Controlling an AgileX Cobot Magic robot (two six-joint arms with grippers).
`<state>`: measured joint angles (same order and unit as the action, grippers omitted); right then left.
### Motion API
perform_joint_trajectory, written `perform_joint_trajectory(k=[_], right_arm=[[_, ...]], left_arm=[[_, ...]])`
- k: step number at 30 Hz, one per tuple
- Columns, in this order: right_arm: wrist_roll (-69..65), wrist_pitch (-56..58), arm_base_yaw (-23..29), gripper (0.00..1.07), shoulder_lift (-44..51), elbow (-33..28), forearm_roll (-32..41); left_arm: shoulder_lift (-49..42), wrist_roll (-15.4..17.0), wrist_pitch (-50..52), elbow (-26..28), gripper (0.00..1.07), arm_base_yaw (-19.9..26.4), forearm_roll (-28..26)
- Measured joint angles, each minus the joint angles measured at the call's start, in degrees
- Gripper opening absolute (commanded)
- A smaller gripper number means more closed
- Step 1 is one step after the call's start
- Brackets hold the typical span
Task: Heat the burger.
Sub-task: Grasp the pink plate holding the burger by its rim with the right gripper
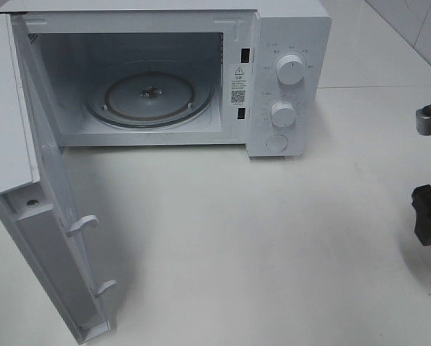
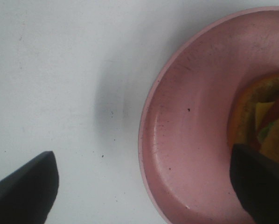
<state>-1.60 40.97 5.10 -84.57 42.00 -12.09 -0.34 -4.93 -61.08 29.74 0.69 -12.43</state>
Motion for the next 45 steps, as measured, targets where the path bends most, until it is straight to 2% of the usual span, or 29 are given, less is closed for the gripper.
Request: perform_joint_trajectory(k=[7,16,32,35,36,37,44,45], right_arm=[[-0.46,-3.38,-0.11,0.91,-3.61,-1.09,-0.11],[-1.15,-6.59,-3.32,0.88,-7.39,-1.89,-0.74],[-1.26,-13.06,-3.32,0.83,-14.38,-3.5,-0.92],[-1.38,-13.64,-3.32,0.74,-14.78,-3.5,-0.92],[-1.38,-13.64,-3.32,0.74,-14.78,-3.5,-0.92],[-1.43,-13.75,-3.32,0.69,-14.9,-3.5,-0.92],[-2.01,-13.81,-3.32,0.56,-14.9,-3.5,-1.95],[-2.98,-13.87,-3.32,0.48,-14.9,-3.5,-2.52]], left_arm=[[0.0,0.0,0.0,0.0,0.98,0.0,0.0],[0.0,0.0,0.0,0.0,0.98,0.0,0.0],[0.0,0.0,0.0,0.0,0.98,0.0,0.0],[0.0,0.0,0.0,0.0,0.98,0.0,0.0],[0.0,0.0,0.0,0.0,0.98,0.0,0.0],[0.0,0.0,0.0,0.0,0.98,0.0,0.0],[0.0,0.0,0.0,0.0,0.98,0.0,0.0],[0.0,0.0,0.0,0.0,0.98,0.0,0.0]])
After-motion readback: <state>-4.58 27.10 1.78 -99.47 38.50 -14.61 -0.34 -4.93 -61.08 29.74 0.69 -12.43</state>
